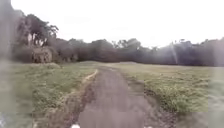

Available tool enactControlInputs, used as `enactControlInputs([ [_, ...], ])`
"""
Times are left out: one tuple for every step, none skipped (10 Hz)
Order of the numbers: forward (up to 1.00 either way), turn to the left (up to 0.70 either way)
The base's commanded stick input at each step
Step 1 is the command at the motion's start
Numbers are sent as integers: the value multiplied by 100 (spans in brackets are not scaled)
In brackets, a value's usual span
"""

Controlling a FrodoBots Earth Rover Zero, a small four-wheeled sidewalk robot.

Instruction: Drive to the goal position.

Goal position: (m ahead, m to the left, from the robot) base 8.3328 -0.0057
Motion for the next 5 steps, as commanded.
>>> enactControlInputs([
  [70,0],
  [70,0],
  [70,0],
  [70,0],
  [70,0],
])
